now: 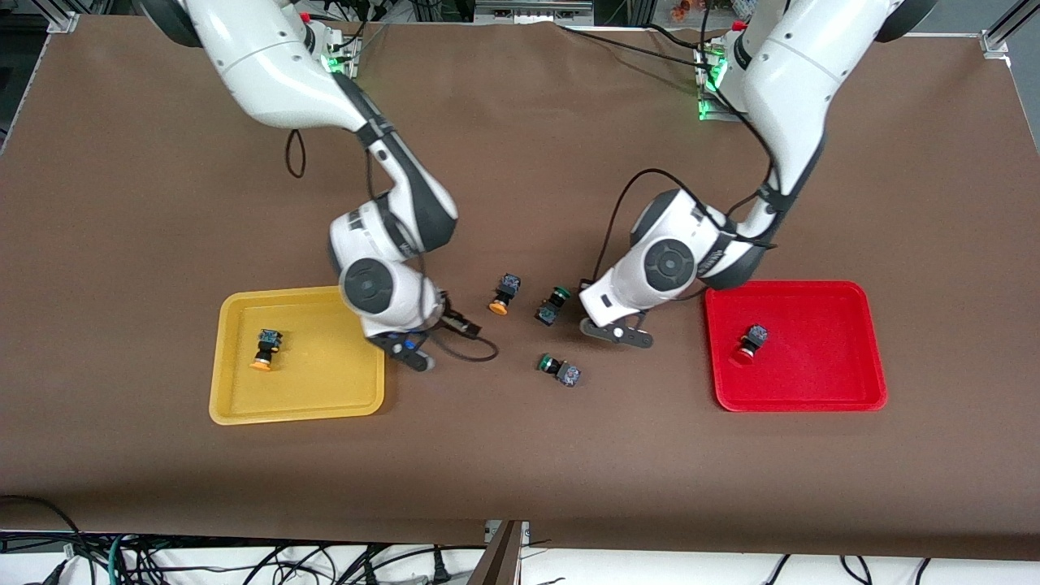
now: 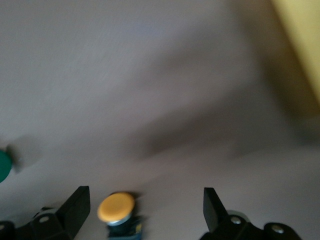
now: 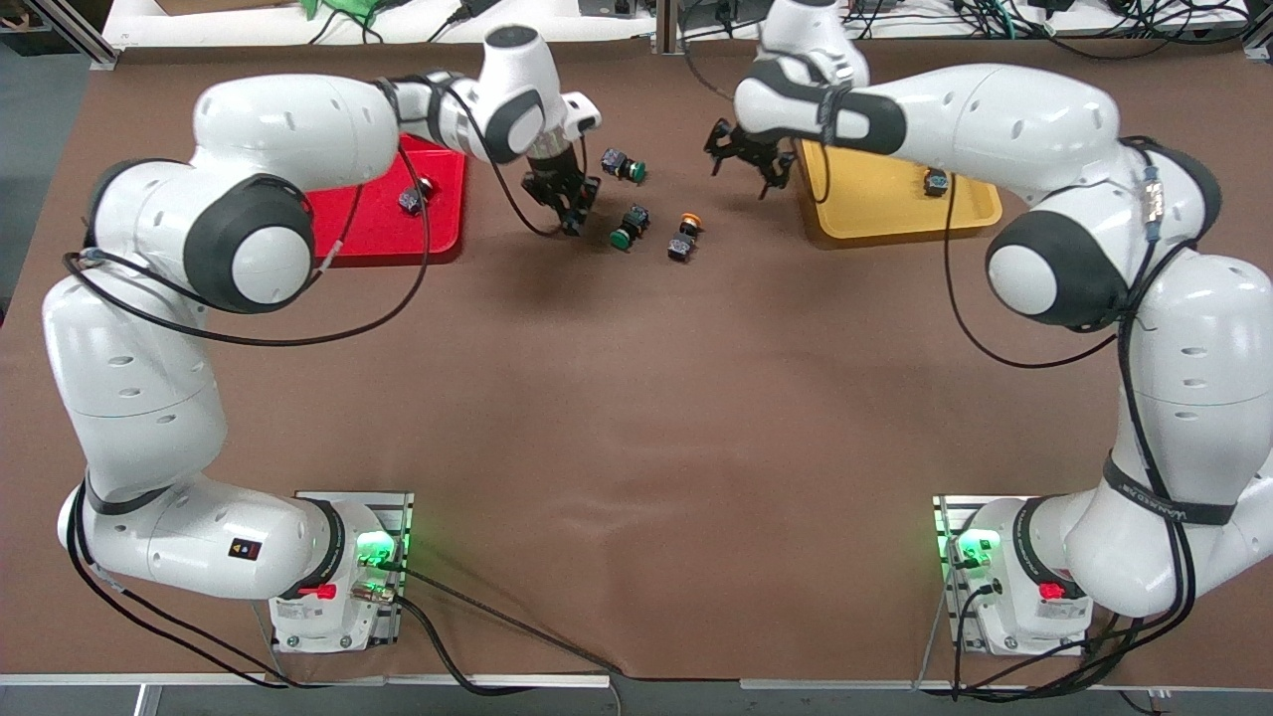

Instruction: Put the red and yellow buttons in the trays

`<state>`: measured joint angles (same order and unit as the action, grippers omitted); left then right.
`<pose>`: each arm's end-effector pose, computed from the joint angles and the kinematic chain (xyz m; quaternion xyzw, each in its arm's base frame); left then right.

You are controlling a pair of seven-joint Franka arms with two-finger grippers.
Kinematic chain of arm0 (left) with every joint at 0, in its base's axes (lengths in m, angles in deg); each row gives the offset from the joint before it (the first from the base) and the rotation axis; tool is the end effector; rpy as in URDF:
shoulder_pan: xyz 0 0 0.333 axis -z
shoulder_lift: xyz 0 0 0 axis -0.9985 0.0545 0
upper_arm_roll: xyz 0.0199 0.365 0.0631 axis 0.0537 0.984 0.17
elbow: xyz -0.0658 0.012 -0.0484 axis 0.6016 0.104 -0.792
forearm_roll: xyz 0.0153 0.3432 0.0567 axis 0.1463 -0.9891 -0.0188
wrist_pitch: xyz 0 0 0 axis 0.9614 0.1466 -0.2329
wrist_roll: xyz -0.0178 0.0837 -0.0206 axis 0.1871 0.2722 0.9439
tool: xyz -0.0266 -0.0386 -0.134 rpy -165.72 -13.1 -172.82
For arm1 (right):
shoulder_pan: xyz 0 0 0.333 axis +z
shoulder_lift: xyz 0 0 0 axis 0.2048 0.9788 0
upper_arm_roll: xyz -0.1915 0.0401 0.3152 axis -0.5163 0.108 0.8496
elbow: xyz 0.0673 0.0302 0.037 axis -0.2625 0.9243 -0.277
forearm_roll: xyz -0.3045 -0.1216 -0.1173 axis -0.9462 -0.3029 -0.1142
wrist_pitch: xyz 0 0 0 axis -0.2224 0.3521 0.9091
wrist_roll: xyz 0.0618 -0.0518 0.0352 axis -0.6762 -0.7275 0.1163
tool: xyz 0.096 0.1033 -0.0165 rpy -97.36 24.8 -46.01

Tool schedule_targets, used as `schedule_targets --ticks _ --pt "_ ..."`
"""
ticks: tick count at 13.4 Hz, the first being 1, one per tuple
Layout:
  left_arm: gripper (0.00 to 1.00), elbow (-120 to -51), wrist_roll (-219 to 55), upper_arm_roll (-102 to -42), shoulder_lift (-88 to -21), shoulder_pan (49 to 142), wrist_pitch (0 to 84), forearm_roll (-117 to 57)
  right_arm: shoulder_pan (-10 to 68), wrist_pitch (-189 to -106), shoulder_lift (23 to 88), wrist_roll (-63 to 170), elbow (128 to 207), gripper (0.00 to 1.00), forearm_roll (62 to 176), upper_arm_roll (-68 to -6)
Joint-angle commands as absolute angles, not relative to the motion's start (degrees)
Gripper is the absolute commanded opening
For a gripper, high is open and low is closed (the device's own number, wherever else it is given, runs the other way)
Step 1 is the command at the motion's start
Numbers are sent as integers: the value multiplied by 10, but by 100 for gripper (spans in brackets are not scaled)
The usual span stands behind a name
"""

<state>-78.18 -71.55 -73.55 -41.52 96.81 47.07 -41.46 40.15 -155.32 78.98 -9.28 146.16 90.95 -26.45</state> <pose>0.6001 -0.3007 0.2766 0.9892 -0.0969 -0.0921 0.0603 0.6199 0.4039 0.2614 -0.9596 0.2645 0.0746 0.0602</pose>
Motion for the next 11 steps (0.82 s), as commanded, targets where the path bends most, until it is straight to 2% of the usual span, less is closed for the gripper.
schedule_targets --ticks 1,3,7,8,10,11 --pt "11 -735 -754 -734 -463 931 334 -430 435 -1596 801 -142 1461 100 918 -268" --pt "12 -702 -819 -715 -463 907 282 -477 452 -1598 807 -157 1461 100 918 -268" --pt "13 -706 -1007 -717 -455 791 278 -494 478 -1600 829 -157 1461 100 915 -269" --pt "14 -707 -1053 -715 -446 765 283 -502 483 -1601 832 -157 1461 96 914 -269" --pt "16 -717 -1109 -713 -416 726 324 -503 486 -1612 832 -156 1465 46 910 -269" --pt "17 -718 -1131 -713 -407 715 344 -519 486 -1612 835 -155 1466 27 910 -269"
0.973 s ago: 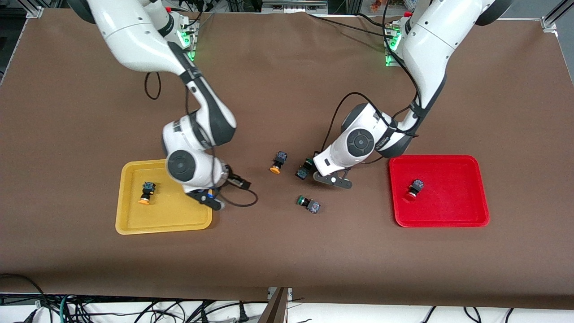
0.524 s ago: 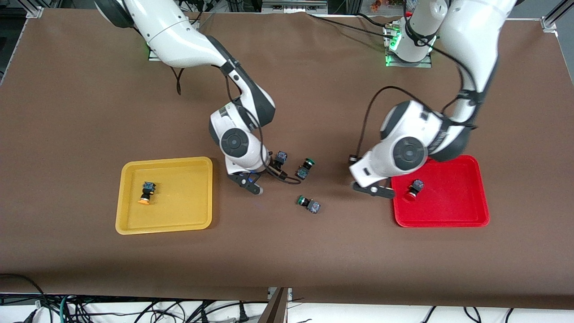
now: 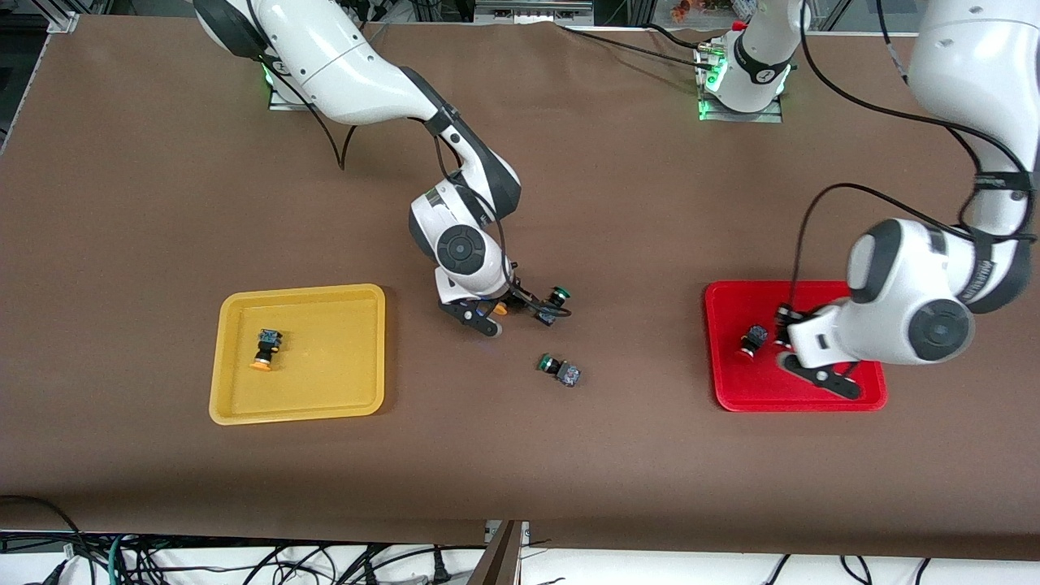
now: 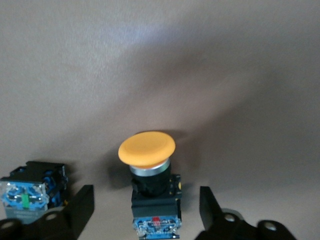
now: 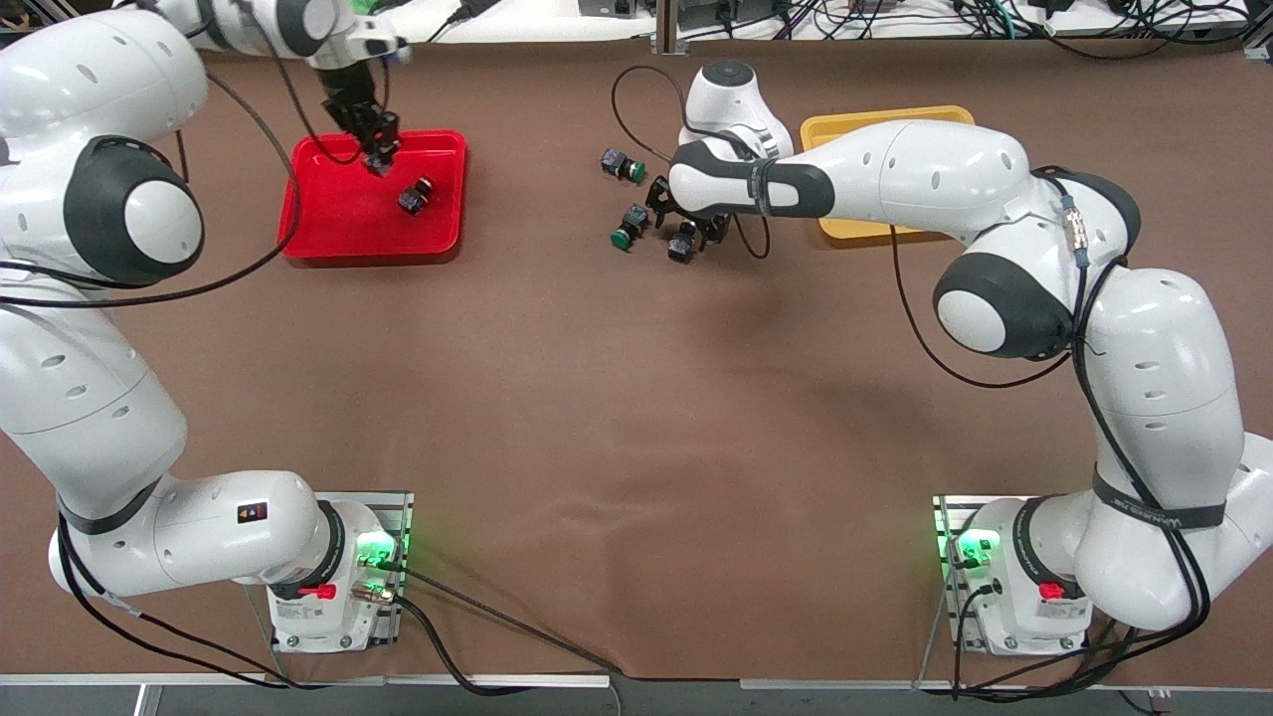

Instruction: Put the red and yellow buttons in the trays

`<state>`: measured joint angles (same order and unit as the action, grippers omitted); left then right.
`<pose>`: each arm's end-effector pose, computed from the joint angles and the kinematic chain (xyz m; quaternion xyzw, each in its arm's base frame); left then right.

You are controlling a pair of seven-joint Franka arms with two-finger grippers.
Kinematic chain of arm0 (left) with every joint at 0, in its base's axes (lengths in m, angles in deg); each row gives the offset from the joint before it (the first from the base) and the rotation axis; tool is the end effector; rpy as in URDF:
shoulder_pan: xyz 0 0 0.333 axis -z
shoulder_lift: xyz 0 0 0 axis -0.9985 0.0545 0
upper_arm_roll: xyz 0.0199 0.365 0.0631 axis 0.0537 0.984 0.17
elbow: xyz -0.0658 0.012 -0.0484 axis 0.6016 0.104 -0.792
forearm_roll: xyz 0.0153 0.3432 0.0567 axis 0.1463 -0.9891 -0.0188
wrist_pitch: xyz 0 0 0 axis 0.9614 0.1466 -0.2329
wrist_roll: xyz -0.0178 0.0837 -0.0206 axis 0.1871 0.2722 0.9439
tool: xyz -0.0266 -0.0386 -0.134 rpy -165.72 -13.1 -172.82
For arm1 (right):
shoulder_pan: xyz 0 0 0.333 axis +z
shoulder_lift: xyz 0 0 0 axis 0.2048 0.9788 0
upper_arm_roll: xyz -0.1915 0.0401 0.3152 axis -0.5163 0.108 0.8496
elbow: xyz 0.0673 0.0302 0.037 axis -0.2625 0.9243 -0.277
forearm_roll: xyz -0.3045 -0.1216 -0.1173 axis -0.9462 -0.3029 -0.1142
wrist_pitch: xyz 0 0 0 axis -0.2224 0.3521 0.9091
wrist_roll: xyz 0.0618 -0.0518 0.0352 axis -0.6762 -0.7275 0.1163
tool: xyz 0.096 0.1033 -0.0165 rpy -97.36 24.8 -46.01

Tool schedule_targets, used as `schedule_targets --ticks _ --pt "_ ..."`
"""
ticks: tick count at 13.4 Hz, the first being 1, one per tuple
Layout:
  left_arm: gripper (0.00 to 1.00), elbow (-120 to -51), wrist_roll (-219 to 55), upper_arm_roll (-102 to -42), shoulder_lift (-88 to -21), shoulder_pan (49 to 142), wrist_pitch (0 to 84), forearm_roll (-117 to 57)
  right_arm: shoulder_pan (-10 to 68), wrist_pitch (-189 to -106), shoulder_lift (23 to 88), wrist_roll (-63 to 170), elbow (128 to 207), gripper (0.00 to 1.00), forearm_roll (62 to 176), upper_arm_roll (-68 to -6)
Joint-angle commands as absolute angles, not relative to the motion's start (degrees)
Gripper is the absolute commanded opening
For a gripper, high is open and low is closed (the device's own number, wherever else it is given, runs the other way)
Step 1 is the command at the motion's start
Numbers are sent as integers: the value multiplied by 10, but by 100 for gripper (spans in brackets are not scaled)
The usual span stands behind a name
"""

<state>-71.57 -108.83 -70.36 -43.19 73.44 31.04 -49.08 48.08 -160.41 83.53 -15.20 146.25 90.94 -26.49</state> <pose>0.6620 0.0149 0.3151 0.9656 -0.2232 -0.1301 0.0291 0.5632 0.4866 0.2093 -0.9622 0.2556 0.0775 0.0528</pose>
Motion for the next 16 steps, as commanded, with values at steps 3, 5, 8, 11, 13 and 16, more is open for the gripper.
schedule_targets --ticks 3,5,8,11,13,16 --pt "99 -717 -1207 -713 -377 701 396 -575 479 -1607 825 -139 1462 0 909 -274" --pt "100 -715 -1221 -714 -382 701 392 -575 441 -1578 803 -87 1460 0 910 -276" --pt "100 -708 -1209 -750 -441 701 323 -546 347 -1503 768 89 1458 0 911 -276" --pt "100 -697 -1139 -779 -536 706 235 -523 303 -1434 760 226 1462 0 898 -313" --pt "100 -683 -1099 -799 -592 705 189 -523 303 -1413 761 301 1467 0 892 -353" --pt "100 -692 -988 -754 -685 734 171 -462 282 -1409 765 376 1485 0 894 -375"
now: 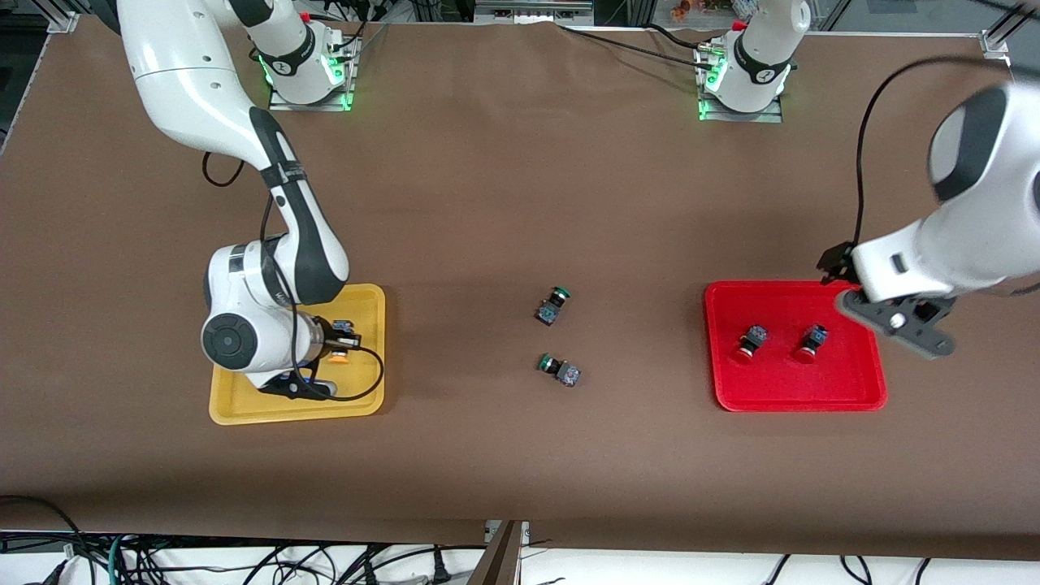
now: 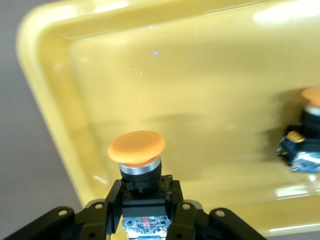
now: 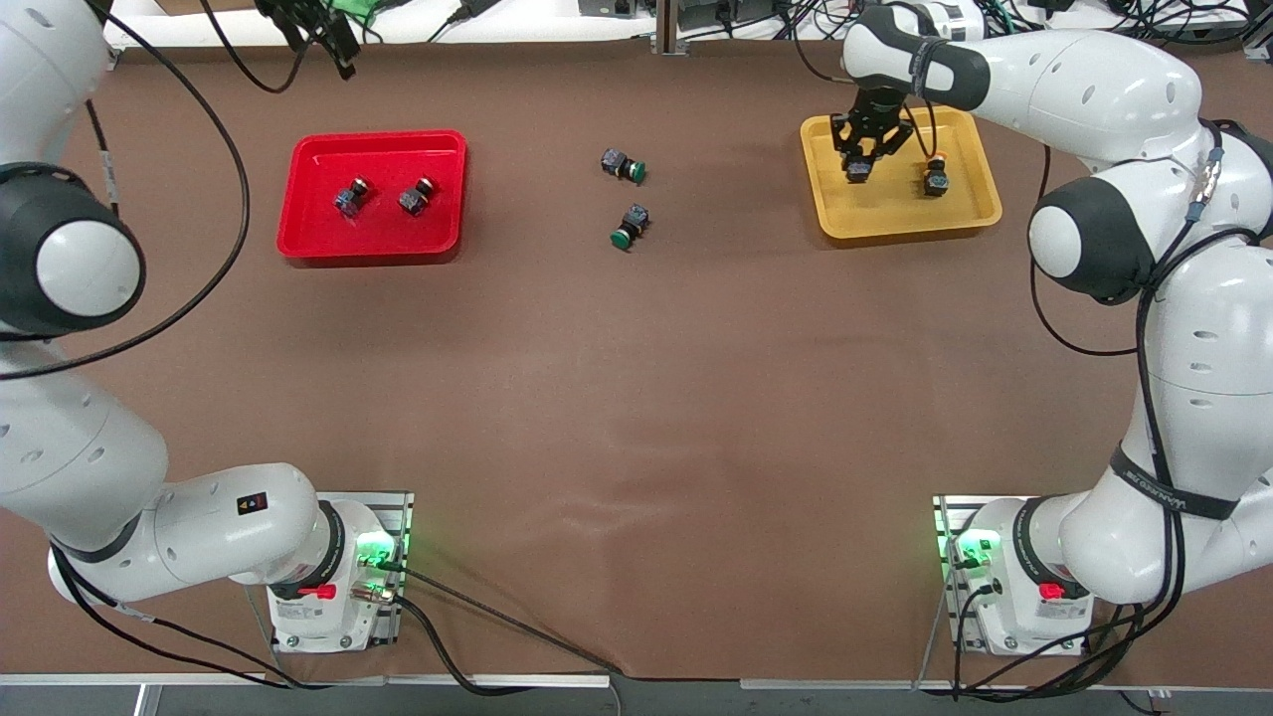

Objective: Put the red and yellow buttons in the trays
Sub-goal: 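Lower the red button into the red tray and open the left gripper, then lower the yellow button into the yellow tray and open the right gripper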

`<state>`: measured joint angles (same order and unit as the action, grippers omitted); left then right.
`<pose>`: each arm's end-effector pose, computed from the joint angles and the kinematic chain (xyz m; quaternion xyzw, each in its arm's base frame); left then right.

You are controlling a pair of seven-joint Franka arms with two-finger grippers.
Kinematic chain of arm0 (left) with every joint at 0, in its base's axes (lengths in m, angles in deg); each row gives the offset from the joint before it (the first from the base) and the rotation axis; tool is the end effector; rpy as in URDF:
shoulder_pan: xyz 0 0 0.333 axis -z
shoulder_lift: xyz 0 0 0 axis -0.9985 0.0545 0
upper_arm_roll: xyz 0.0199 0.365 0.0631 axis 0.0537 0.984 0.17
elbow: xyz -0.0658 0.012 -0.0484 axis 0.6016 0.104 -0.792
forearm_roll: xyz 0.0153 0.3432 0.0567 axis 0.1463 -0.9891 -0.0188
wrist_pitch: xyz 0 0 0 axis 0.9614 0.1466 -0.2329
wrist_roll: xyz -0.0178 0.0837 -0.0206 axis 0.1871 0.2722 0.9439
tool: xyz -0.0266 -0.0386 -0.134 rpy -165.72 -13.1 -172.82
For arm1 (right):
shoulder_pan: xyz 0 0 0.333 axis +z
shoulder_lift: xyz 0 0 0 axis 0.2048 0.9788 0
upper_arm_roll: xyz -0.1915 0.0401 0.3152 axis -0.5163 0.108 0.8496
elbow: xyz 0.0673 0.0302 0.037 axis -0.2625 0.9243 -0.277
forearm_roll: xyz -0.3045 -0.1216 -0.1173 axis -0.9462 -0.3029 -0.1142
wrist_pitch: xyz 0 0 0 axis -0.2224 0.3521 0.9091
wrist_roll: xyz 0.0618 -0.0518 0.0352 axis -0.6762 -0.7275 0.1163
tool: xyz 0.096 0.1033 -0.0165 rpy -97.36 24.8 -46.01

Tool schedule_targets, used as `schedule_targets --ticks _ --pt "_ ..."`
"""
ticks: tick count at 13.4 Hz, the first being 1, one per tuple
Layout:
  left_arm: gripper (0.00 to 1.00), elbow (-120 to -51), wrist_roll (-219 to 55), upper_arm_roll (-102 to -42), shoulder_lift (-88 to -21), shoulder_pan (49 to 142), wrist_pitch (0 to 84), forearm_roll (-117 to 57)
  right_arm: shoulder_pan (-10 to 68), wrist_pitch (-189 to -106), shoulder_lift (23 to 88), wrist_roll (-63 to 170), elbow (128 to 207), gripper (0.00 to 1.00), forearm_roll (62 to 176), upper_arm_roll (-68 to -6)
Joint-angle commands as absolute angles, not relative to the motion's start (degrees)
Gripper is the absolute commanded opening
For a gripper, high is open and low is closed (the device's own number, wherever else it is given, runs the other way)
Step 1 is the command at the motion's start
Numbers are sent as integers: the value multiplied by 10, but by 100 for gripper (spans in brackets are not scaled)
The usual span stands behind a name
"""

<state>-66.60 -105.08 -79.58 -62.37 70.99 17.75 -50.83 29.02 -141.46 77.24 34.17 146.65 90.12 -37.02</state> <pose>0.6071 -0.0377 0.5551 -0.9710 0.2331 0.0400 0.0335 0.6815 0.1727 0.2618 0.9918 -0.0431 -0.1205 0.0017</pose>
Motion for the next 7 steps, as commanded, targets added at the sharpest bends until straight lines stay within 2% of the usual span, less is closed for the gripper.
schedule_targets --ticks 1,2,3,5,7 --pt "100 -719 -918 -646 -722 823 176 -440 278 -1409 767 377 1488 13 893 -375" --pt "100 -730 -875 -559 -738 900 176 -431 275 -1409 767 377 1491 76 893 -375" --pt "100 -738 -870 -548 -742 906 176 -431 267 -1409 766 381 1490 100 893 -375" --pt "100 -799 -870 -549 -795 903 181 -422 262 -1376 742 415 1483 100 893 -384" --pt "100 -799 -873 -550 -798 892 165 -408 257 -1308 717 462 1446 100 894 -402"
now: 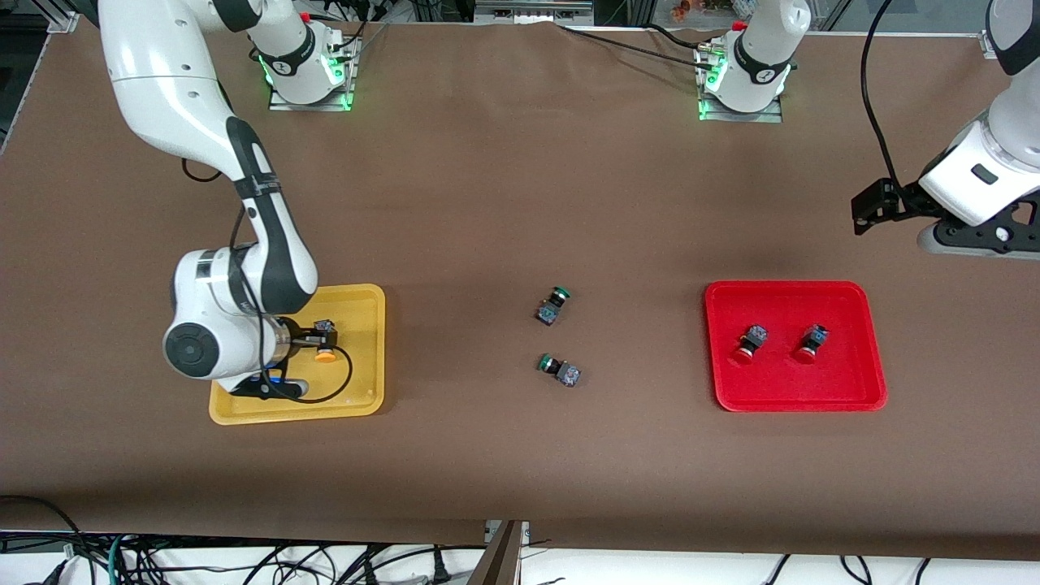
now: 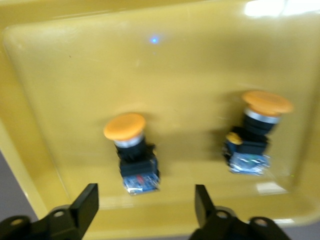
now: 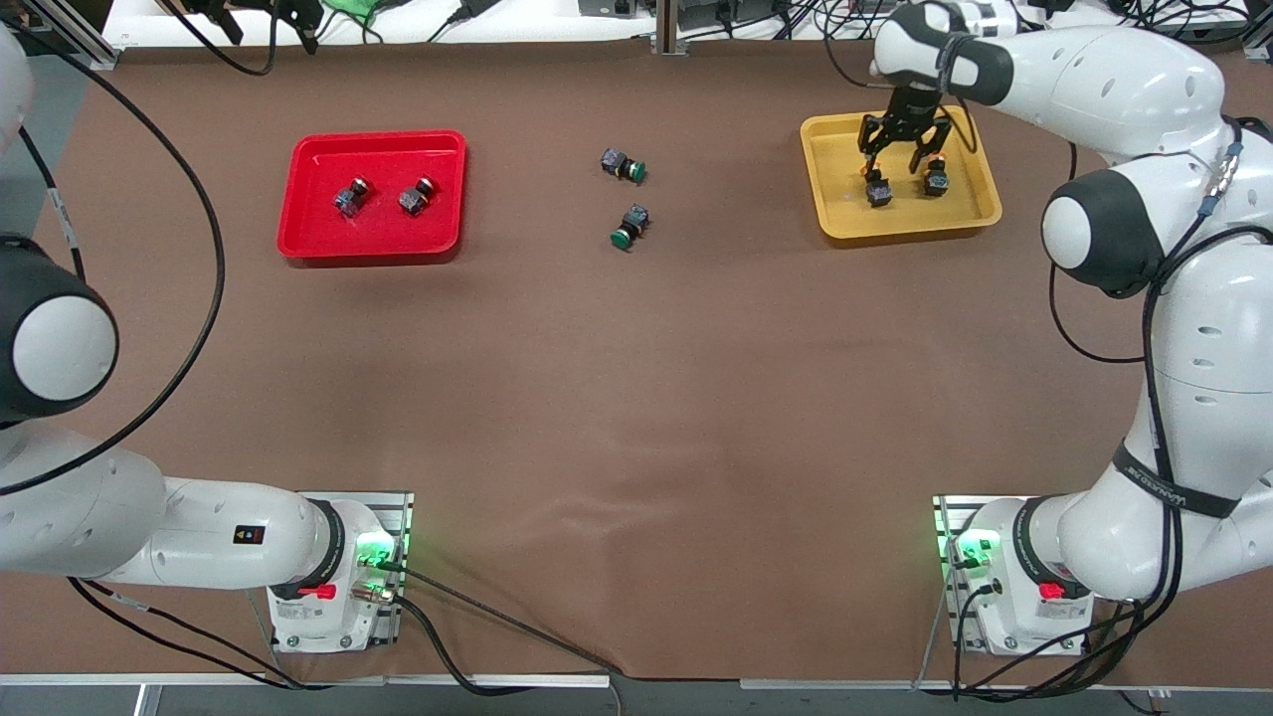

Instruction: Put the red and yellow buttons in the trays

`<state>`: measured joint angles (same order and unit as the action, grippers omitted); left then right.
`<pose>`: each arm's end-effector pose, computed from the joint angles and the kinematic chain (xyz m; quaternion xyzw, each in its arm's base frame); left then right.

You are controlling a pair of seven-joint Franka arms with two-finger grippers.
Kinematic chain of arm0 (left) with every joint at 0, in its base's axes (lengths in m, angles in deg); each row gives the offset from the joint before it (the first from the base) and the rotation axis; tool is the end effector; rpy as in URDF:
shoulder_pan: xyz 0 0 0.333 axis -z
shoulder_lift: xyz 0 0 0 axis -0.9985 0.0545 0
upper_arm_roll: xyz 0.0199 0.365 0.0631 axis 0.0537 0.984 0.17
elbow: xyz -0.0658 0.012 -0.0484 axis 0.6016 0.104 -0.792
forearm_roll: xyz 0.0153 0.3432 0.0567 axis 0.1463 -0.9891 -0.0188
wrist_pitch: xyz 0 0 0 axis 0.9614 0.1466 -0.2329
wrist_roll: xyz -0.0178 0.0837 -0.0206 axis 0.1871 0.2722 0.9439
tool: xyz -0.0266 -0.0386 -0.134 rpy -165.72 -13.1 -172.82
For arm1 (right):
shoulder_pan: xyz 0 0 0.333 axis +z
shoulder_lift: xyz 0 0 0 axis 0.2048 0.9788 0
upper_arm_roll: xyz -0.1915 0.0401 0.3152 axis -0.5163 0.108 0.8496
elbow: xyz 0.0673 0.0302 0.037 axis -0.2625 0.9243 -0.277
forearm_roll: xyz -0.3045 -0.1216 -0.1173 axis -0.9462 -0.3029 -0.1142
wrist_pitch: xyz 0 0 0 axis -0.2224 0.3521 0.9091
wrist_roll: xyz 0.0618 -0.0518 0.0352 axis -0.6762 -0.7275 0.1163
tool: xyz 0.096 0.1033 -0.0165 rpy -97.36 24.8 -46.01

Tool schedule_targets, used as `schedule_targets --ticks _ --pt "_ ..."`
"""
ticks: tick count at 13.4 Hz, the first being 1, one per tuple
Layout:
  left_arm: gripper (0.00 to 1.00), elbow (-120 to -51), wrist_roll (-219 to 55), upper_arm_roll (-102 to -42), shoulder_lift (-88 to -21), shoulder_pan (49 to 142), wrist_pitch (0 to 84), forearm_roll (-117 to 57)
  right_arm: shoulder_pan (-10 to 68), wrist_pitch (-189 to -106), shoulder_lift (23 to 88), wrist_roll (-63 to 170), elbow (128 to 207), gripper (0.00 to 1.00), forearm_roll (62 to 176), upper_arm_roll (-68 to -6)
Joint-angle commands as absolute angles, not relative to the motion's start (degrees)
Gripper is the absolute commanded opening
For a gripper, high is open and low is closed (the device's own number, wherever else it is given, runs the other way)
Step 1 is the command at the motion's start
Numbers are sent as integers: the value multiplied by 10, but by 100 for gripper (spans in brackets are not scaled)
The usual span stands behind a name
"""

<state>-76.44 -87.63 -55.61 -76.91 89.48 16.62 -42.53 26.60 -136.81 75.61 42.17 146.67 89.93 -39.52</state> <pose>0.5277 -0.0342 0.6110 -0.9987 0.0352 0.0209 0.0315 0.6815 0.1195 0.2790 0.9897 -0.0102 -0.1425 0.0057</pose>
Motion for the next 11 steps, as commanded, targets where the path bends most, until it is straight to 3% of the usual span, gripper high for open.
schedule_targets --ticks 1,5,9,11 --pt "100 -797 -875 -547 -797 888 158 -395 257 -1269 703 477 1426 100 894 -407" --pt "100 -779 -879 -551 -793 890 157 -384 256 -1183 606 479 1414 100 892 -413" --pt "100 -771 -879 -552 -793 894 151 -385 192 -1107 451 480 1469 100 882 -343" --pt "100 -771 -878 -551 -793 894 151 -386 181 -1095 385 483 1502 100 846 -340"
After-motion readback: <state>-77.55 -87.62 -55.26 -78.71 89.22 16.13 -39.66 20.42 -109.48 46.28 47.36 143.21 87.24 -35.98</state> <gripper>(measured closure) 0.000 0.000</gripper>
